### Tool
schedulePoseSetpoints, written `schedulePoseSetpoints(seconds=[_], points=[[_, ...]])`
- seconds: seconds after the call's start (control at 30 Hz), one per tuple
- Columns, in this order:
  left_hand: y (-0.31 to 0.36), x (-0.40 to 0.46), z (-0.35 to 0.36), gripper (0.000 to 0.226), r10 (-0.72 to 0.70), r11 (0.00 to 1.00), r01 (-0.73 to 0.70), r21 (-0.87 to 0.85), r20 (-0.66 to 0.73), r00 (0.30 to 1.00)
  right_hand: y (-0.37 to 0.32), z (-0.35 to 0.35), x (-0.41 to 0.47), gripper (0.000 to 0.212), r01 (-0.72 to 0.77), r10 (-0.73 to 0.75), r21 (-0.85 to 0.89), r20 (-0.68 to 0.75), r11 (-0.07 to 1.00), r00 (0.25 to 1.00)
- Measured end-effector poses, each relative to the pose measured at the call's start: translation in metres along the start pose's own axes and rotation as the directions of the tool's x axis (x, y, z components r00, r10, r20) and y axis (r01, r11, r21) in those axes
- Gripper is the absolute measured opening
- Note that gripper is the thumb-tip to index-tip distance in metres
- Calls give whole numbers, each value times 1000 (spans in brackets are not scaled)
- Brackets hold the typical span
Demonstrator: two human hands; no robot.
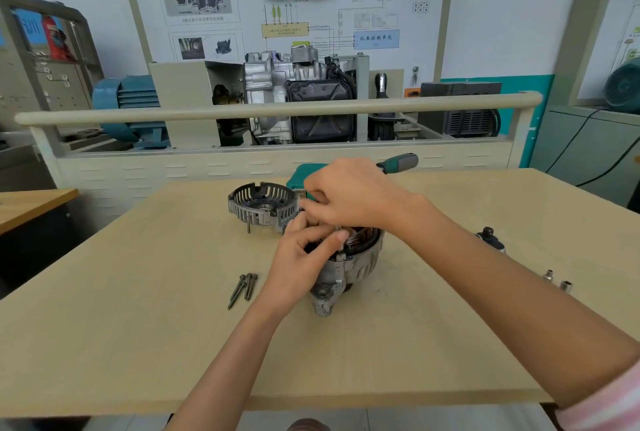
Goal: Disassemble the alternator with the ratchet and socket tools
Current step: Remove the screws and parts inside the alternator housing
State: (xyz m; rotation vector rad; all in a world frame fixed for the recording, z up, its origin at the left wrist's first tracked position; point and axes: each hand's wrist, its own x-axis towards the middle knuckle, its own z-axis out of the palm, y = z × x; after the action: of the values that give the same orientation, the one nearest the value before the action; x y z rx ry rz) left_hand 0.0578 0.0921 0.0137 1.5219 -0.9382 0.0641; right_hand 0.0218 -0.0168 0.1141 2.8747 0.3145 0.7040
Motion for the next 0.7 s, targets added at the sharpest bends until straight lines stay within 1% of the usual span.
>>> schedulePoseSetpoints(seconds=[0.07,0.1,0.13,0.17,0.2,0.23,0.27,0.37,0.47,0.57,0.63,0.7], points=[[-1,0,1,19,0,1000,0,-27,-35,999,-5,2,1,39,-55,54,-68,-29,996,998],[-1,1,2,19,-3,1000,1,-28,-55,998,-7,5,2,35,-128,124,-107,-50,986,991],[-2,1,3,19,-8,1000,6,-22,-69,998,-10,7,4,31,-233,225,-141,-70,962,972],[-3,2,4,19,-16,1000,15,-16,-74,997,-13,9,5,30,-341,331,-172,-85,924,940],[-3,2,4,21,-24,1000,23,-12,-74,997,-17,9,6,31,-417,407,-198,-93,887,909],[-4,2,4,23,-28,1000,27,-13,-72,997,-21,11,7,32,-442,431,-217,-100,870,897],[-4,2,3,25,-28,1000,27,-15,-69,997,-23,12,9,30,-431,418,-229,-104,873,902],[-2,1,1,25,-20,1000,20,2,-46,999,-23,11,10,21,-317,298,-232,-111,920,948],[-1,-1,-1,40,-5,999,6,40,-12,1000,-15,7,9,29,-180,164,-198,-93,964,982],[-1,-1,-2,39,8,997,-8,72,2,1000,-8,3,6,39,-40,34,-95,-63,995,997],[-1,1,-1,35,9,999,-9,43,-4,1000,-7,0,4,42,-6,4,-41,-41,999,999],[-1,1,0,30,14,1000,-14,-2,-29,999,-8,1,3,41,-45,43,-57,-39,997,998]])
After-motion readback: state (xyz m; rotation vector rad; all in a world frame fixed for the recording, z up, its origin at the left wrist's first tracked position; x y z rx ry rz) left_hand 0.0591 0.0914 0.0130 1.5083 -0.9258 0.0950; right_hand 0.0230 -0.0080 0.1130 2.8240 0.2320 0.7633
